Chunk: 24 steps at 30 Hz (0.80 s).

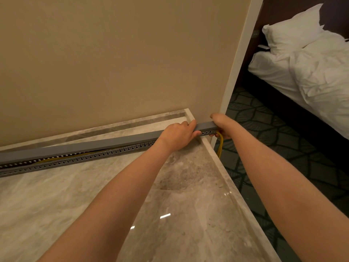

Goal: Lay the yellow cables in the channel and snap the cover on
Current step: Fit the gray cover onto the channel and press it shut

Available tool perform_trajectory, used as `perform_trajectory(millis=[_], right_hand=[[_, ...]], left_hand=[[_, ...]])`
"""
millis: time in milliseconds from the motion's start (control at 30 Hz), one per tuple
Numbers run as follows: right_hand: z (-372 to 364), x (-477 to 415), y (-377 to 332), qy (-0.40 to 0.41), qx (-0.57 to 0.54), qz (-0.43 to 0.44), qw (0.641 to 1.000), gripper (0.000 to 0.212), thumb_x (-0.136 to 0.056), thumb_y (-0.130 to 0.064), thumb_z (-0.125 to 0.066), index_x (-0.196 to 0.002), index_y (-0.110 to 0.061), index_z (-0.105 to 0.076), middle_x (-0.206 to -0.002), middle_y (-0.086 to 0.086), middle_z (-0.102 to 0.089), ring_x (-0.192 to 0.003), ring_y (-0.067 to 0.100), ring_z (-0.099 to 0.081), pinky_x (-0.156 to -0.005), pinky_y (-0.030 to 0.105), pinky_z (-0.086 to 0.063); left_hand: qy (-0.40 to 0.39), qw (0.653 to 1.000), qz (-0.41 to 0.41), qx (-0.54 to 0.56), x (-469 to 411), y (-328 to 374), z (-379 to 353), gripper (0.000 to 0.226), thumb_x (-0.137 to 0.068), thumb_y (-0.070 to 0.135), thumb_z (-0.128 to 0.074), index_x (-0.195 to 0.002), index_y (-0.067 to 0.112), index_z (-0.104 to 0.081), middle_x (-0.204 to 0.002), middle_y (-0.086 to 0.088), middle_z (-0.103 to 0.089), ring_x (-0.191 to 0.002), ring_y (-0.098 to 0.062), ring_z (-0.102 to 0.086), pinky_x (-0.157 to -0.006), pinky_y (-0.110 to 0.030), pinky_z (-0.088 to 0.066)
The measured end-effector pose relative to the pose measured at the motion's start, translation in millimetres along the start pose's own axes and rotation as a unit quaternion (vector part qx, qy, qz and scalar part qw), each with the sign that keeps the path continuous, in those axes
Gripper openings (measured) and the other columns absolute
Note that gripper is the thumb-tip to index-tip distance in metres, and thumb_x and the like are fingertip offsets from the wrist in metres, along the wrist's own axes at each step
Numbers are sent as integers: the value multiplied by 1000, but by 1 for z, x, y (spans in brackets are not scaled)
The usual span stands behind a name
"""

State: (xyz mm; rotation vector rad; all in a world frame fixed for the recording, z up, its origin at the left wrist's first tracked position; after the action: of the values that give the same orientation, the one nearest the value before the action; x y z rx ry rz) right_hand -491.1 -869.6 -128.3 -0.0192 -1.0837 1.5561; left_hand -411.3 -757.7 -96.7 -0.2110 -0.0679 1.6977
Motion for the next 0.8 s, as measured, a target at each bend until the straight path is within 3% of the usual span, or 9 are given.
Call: perform_trajectory(millis=[267,367,433,500,633,700,800], right_hand=[[0,-2,-3,78,11,40,996,46,-96,-38,-21,-69,-10,-46,-64,11,-59,-57,19,-54,-53,26,-40],[2,5,-9,67,58,60,994,44,-98,-28,-21,-69,-7,-47,-65,12,-58,-55,19,-52,-54,27,-42],[7,11,-19,70,53,72,994,41,-100,-18,-25,-68,-6,-48,-77,16,-61,-54,16,-49,-53,27,-40],[-2,17,-32,36,98,93,990,40,-100,-16,-27,-67,-6,-48,-82,18,-59,-54,14,-47,-51,25,-37],[-22,19,-39,-1,266,124,956,39,-93,-20,-31,-66,-5,-54,-60,12,-58,-50,21,-56,-51,26,-44],[-20,20,-39,24,314,143,938,36,-89,-21,-35,-61,-8,-54,-57,9,-58,-50,20,-55,-52,26,-41],[-18,20,-40,51,340,161,925,36,-88,-22,-37,-59,-10,-53,-54,6,-58,-50,18,-54,-52,25,-38]], left_hand=[[3,1000,-2,-9,4,0,1,47,-102,41,-21,-130,7,-38,-115,-15,-60,-95,-35,-64,-64,-34,-39],[-3,1000,1,-6,4,0,0,47,-102,40,-21,-130,6,-38,-116,-16,-60,-96,-36,-63,-64,-35,-39],[-3,1000,1,-2,3,1,-1,46,-103,40,-21,-130,6,-38,-116,-16,-59,-96,-36,-63,-63,-34,-36],[3,1000,-1,-5,2,0,-1,46,-103,40,-21,-129,6,-38,-116,-16,-59,-96,-36,-63,-63,-35,-36],[15,999,13,32,5,-1,-1,44,-102,39,-25,-128,7,-41,-115,-16,-60,-97,-36,-63,-65,-35,-37],[21,992,47,119,6,-5,3,39,-101,37,-29,-116,7,-49,-108,-16,-64,-91,-36,-61,-65,-33,-34],[-80,960,133,235,-4,-20,-3,38,-101,26,-24,-86,4,-51,-95,-19,-57,-79,-29,-46,-67,-31,-31]])
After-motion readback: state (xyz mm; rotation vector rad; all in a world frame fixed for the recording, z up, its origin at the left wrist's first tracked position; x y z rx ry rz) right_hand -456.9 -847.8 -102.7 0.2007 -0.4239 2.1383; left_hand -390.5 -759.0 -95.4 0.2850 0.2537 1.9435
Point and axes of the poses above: each hand's wrist, its own x-axis away from the middle knuckle, its own z-axis out of the back of the hand, y = z × x, the point moved 7 cm from there along -x, towards the middle knuckle
